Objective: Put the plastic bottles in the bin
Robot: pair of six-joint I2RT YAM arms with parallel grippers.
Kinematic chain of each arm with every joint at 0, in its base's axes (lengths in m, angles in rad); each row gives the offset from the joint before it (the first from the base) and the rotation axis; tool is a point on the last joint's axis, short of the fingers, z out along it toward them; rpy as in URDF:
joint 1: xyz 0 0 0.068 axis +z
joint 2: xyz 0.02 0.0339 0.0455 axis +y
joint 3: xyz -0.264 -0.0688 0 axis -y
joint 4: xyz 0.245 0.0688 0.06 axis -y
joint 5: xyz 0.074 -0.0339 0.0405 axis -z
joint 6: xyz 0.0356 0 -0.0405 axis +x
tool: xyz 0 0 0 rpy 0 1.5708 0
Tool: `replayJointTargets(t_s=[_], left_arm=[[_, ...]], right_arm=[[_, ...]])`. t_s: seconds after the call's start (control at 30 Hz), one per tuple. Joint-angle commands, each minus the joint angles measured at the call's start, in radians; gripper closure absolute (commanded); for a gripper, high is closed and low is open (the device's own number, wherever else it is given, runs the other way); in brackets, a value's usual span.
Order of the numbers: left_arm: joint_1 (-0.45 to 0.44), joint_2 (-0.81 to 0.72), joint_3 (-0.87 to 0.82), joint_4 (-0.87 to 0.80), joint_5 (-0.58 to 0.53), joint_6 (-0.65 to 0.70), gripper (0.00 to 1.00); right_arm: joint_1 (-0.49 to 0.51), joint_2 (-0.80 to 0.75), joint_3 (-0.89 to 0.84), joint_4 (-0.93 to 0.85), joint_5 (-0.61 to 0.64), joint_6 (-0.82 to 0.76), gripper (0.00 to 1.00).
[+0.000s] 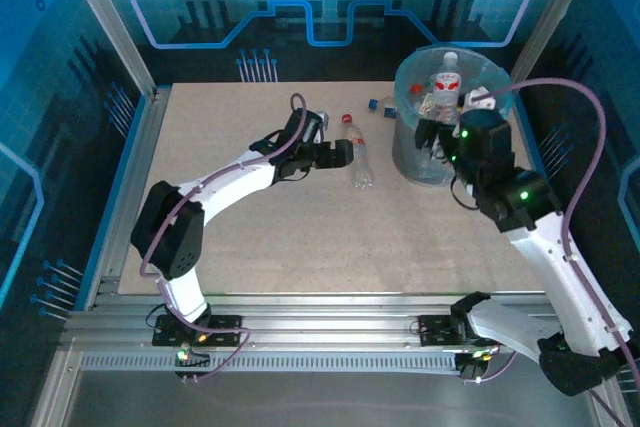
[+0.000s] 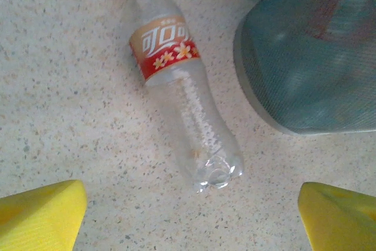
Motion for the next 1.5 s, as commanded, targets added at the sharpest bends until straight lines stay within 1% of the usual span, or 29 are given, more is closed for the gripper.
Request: replayJointTargets(t_s=[0.0,0.23,0.33,0.5,0.67,0.77,0.83,0.97,1.07,1.2,1.33,1.47], left_arm=[[-0.018,0.044,0.068,-0.056,-0.004,-0.031,0.06],[-0.072,0.148,0.197,-0.145,-0.05,-0.033,0.04],[-0.082,0.18,0.229,-0.155,-0.052,-0.037,0.04],[-0.095,0.212,0.271,-0.175,-0.055,-0.092,0.03],[-0.117,0.256,0.333,-0.241,-0.104,-0.088,0.01],[-0.115,0.293,0.36,-0.247,-0.1,-0.094,0.01],[-0.115,0.348,0.435,-0.284,-0.09,-0.072,0.01],[-0.111,0.465,0.594,-0.377,-0.108,-0.035,0.01],[-0.101,0.519,0.65,-0.394,-0.117,-0.029,0.02],[-0.077,0.568,0.663,-0.397,-0.107,-0.049,0.06],[-0.064,0.595,0.658,-0.391,-0.119,-0.029,0.1],[-0.048,0.627,0.672,-0.402,-0.086,-0.028,0.22]], right_arm=[[0.108,-0.045,-0.073,0.094,0.089,0.028,0.25],[0.283,-0.121,-0.146,0.094,0.207,0.009,0.25],[0.334,-0.158,-0.161,0.085,0.237,-0.008,0.25],[0.384,-0.234,-0.18,0.042,0.289,-0.02,0.25],[0.388,-0.272,-0.183,0.062,0.299,-0.087,0.25],[0.388,-0.257,-0.157,0.045,0.3,-0.116,0.25],[0.388,-0.256,-0.156,0.044,0.301,-0.119,0.25],[0.389,-0.262,-0.175,0.074,0.302,-0.119,0.24],[0.389,-0.247,-0.16,0.071,0.292,-0.13,0.24],[0.39,-0.229,-0.146,0.076,0.299,-0.154,0.25],[0.39,-0.217,-0.133,0.085,0.29,-0.162,0.25],[0.389,-0.203,-0.121,0.076,0.282,-0.157,0.25]])
